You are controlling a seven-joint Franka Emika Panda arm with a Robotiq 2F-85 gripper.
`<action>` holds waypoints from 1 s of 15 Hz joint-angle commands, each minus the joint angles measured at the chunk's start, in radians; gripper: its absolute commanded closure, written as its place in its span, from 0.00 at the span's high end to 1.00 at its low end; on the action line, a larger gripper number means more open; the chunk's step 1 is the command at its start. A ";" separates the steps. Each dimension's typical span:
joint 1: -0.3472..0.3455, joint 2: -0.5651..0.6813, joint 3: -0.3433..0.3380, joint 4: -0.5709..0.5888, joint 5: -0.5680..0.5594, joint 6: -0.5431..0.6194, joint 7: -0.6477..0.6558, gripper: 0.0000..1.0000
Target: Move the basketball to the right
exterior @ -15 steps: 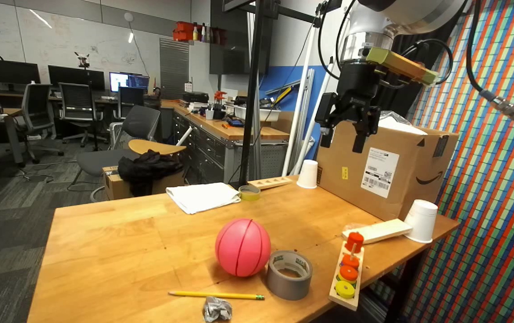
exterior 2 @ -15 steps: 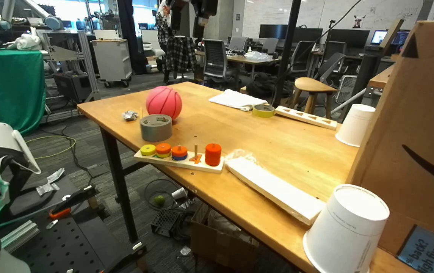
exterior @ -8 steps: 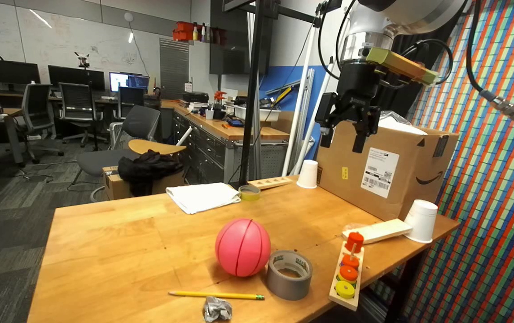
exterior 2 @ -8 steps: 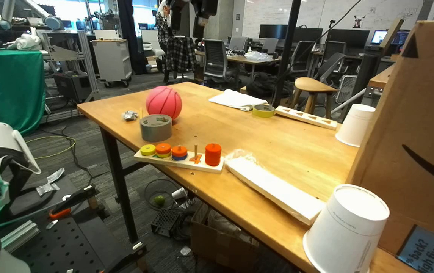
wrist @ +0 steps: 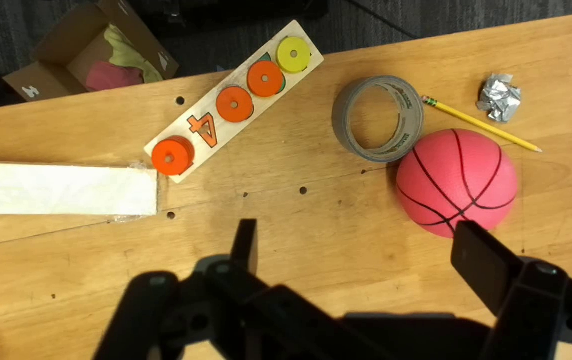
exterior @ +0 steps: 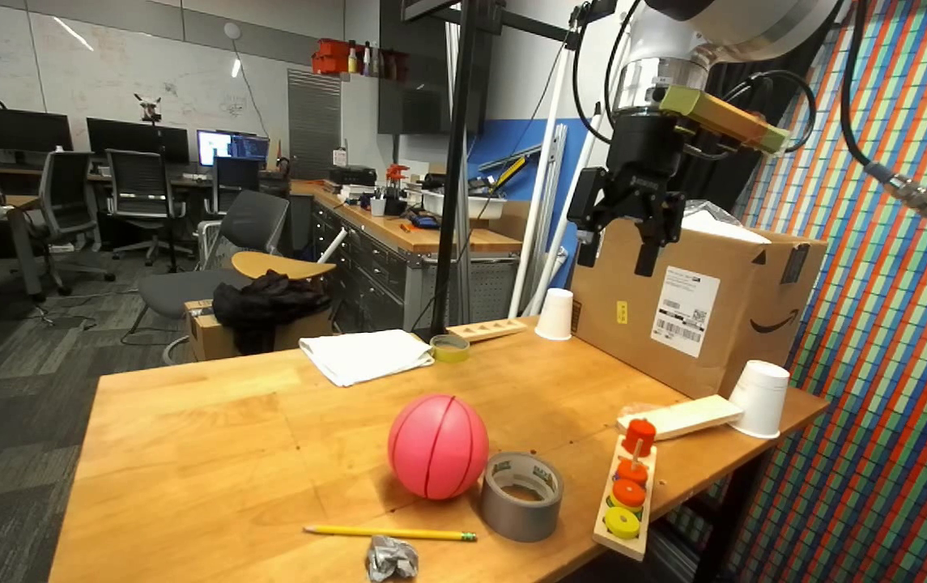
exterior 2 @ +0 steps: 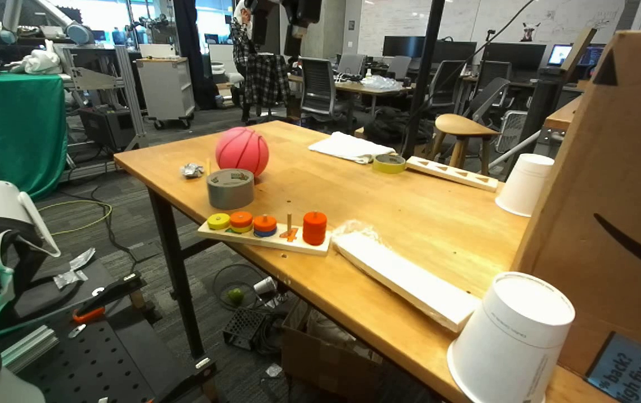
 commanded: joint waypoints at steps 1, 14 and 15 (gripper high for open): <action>0.019 -0.026 0.047 -0.003 0.017 0.017 0.016 1.00; 0.278 0.097 0.292 0.001 0.095 0.300 -0.141 1.00; 0.286 0.115 0.288 -0.009 0.111 0.313 -0.179 1.00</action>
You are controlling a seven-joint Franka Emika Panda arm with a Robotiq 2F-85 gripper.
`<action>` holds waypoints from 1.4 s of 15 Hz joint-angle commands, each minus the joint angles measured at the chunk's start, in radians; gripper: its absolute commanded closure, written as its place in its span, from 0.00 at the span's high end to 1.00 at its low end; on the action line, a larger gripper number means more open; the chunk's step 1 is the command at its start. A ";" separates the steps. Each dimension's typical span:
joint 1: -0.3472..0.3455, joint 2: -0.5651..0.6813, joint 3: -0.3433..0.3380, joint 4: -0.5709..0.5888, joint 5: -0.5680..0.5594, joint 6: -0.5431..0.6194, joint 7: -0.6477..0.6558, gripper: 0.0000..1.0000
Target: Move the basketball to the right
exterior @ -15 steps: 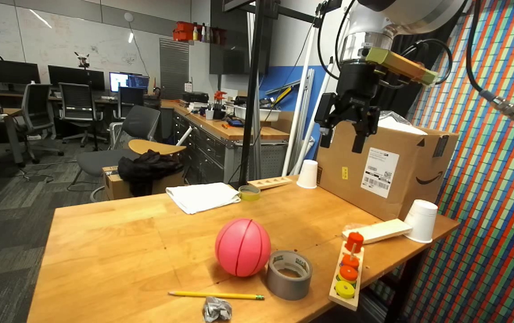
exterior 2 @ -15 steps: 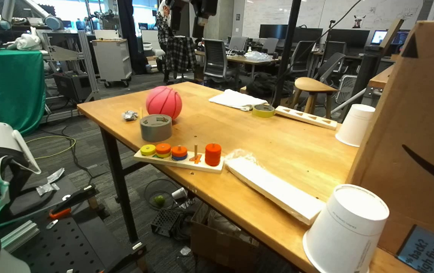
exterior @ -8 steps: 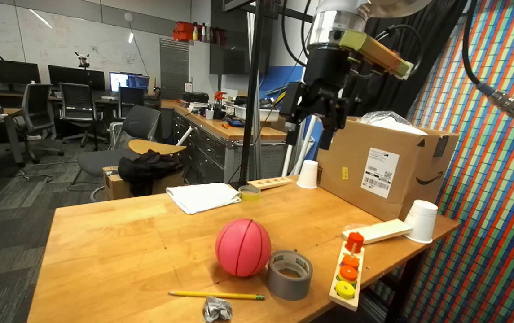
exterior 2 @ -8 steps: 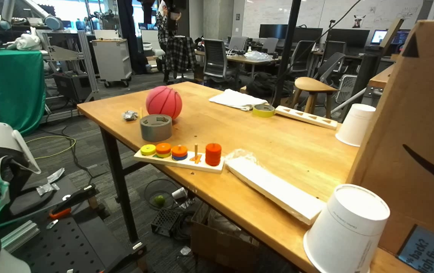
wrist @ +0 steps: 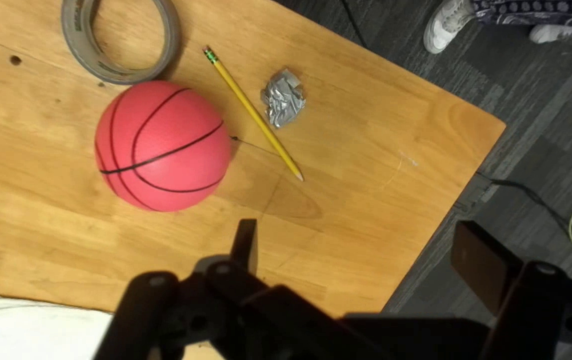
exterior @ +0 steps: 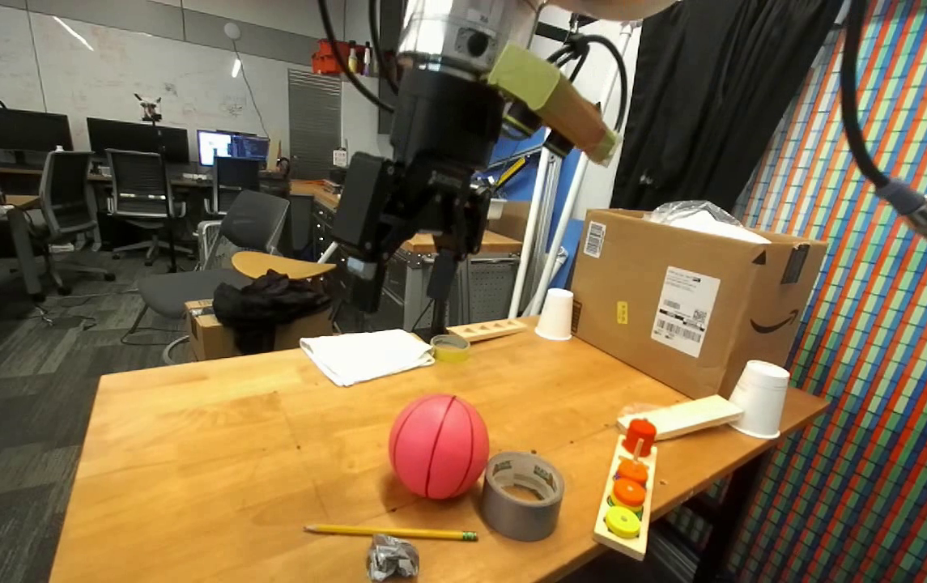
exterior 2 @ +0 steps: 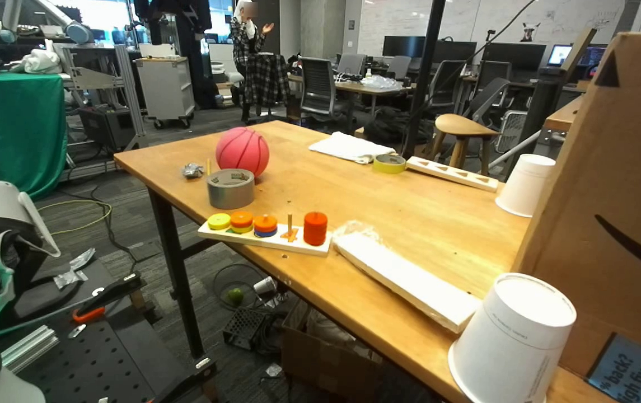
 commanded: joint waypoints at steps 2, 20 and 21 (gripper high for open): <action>0.023 0.099 -0.013 0.001 0.066 0.049 -0.157 1.00; -0.089 0.342 -0.063 0.038 0.305 -0.047 -0.525 1.00; -0.096 0.348 -0.063 0.044 0.309 -0.055 -0.538 1.00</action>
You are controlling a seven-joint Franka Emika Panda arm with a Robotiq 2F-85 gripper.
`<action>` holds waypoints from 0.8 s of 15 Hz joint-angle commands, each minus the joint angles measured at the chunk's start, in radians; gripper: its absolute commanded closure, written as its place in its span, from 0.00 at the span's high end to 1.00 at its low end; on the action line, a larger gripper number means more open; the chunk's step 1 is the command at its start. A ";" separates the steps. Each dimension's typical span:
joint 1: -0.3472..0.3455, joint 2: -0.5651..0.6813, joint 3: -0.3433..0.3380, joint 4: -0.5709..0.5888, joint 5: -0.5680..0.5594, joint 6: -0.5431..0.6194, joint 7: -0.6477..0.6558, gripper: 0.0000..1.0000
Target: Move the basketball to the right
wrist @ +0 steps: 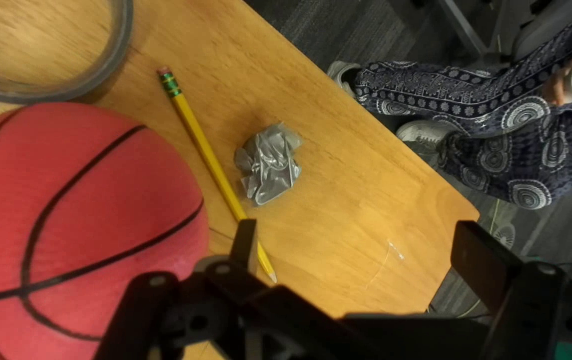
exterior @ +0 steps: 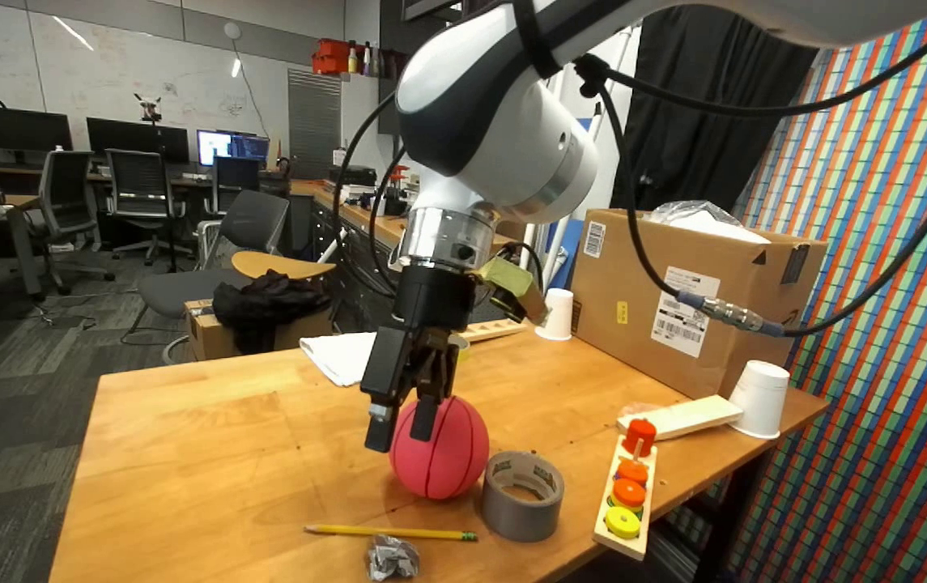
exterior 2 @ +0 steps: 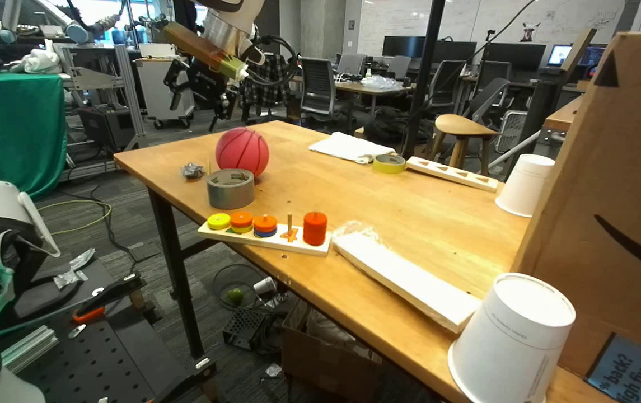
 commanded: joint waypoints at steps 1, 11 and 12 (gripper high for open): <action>-0.028 0.037 -0.006 0.060 0.022 -0.049 -0.057 1.00; -0.217 -0.059 -0.196 0.151 -0.311 0.032 -0.005 1.00; -0.232 -0.090 -0.213 0.156 -0.338 0.038 0.001 1.00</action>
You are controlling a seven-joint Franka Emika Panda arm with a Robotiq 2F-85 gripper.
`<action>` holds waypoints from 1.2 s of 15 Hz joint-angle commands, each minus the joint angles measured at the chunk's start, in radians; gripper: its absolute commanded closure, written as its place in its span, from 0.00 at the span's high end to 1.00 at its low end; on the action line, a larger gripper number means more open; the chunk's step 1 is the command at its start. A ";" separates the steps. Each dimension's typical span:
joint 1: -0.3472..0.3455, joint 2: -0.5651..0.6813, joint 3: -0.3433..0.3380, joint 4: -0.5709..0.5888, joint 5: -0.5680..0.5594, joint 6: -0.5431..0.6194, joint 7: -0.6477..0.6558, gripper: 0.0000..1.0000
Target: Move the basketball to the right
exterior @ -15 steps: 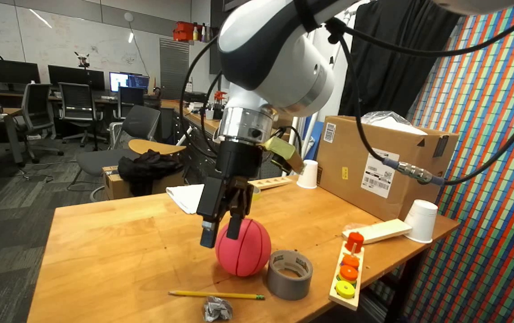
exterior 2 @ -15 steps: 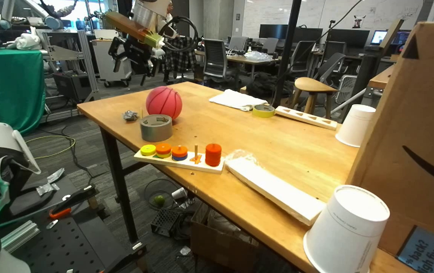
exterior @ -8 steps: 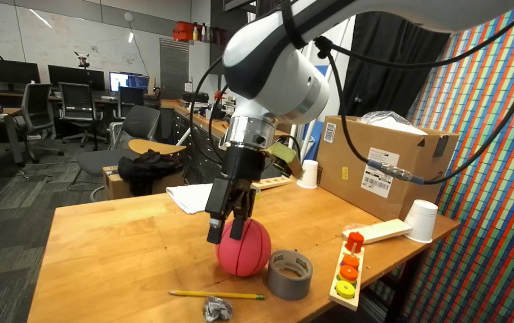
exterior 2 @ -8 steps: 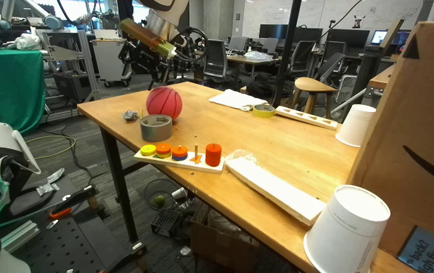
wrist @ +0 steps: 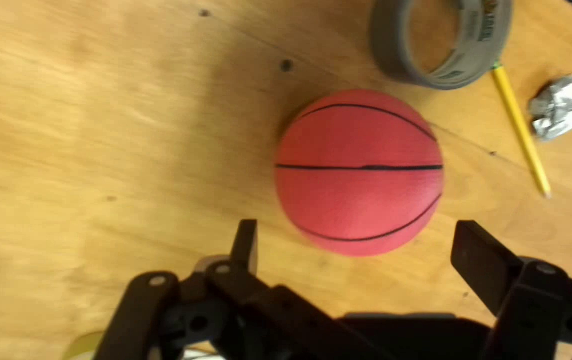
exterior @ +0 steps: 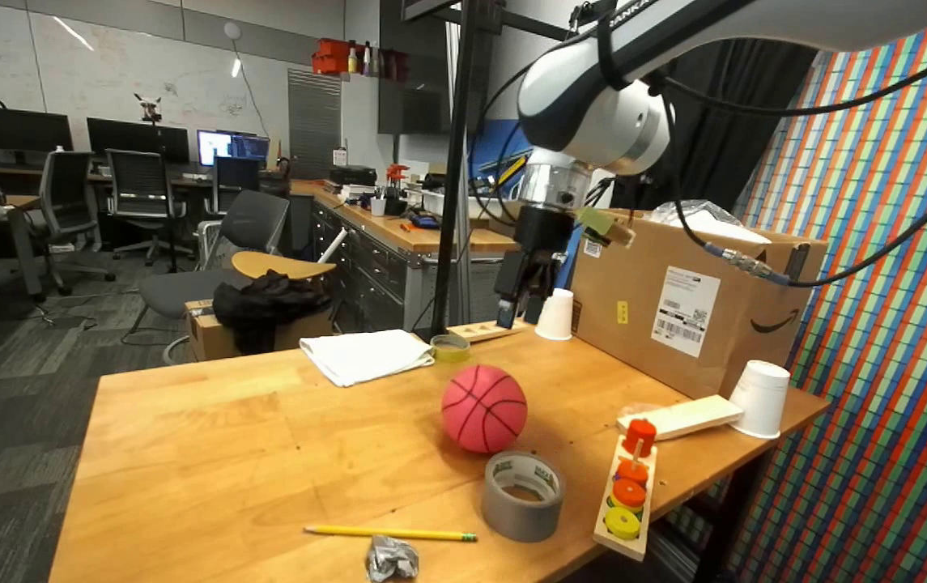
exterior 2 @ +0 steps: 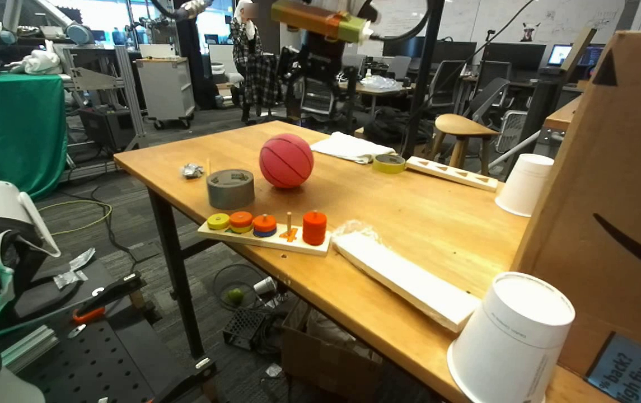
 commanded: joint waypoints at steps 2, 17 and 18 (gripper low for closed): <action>-0.039 -0.161 -0.044 -0.016 -0.083 0.050 0.034 1.00; 0.119 -0.242 0.087 -0.225 -0.285 -0.253 0.182 1.00; 0.119 -0.235 0.084 -0.224 -0.296 -0.271 0.180 1.00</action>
